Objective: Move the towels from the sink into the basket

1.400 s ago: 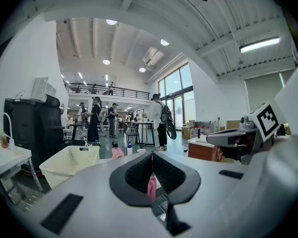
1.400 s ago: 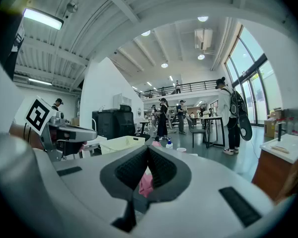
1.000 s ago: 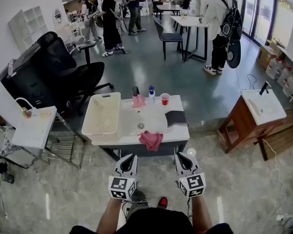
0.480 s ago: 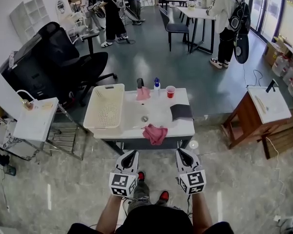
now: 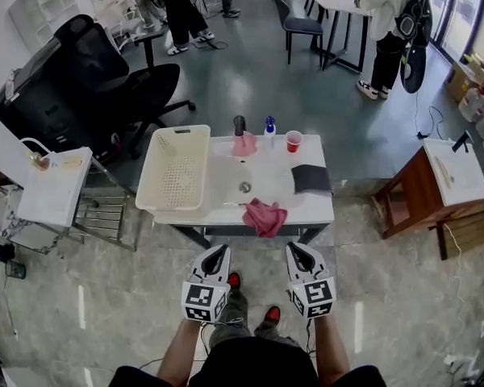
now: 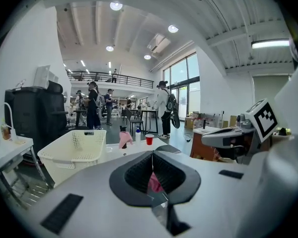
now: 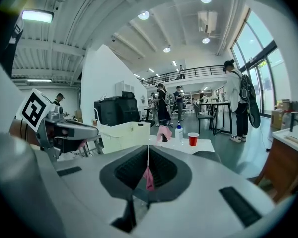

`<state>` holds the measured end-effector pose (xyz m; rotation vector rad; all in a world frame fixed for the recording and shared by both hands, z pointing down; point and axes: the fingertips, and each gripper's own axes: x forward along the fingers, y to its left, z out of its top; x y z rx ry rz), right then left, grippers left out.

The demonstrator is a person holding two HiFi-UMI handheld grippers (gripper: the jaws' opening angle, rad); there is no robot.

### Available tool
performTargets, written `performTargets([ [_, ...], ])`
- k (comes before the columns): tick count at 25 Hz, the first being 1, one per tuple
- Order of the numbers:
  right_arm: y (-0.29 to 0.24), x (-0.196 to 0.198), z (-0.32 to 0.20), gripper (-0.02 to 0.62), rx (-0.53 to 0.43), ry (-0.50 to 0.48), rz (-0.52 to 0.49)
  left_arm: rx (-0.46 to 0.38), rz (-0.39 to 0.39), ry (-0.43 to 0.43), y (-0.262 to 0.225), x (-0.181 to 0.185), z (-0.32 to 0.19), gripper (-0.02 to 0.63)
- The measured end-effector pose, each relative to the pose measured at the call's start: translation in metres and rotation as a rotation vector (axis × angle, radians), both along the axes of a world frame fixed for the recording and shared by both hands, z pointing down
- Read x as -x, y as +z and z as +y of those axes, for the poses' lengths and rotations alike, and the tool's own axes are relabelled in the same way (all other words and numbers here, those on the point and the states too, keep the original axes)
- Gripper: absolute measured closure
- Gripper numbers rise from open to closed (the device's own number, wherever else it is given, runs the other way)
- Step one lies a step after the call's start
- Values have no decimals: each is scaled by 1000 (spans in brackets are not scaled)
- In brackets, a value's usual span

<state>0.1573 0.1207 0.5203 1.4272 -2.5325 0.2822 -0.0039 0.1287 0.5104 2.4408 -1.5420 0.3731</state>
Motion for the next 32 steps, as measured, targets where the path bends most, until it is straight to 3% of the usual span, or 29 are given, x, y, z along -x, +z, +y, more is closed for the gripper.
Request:
performTargets([
  [14, 81, 42, -60, 565, 149, 9, 38, 170, -12, 55, 85, 19, -58, 598],
  [27, 141, 58, -100, 560, 251, 51, 77, 238, -10, 118, 125, 26, -91, 598],
  [28, 146, 59, -104, 538, 260, 53, 81, 243, -9, 118, 127, 28, -93, 598],
  [29, 152, 60, -107, 455, 274, 51, 83, 248, -9, 119, 130, 29, -94, 598],
  [30, 157, 61, -109, 413, 287, 48, 86, 253, -9, 120, 132, 30, -94, 598],
  [32, 168, 64, -115, 382, 304, 47, 101, 264, -5, 122, 136, 31, -94, 598],
])
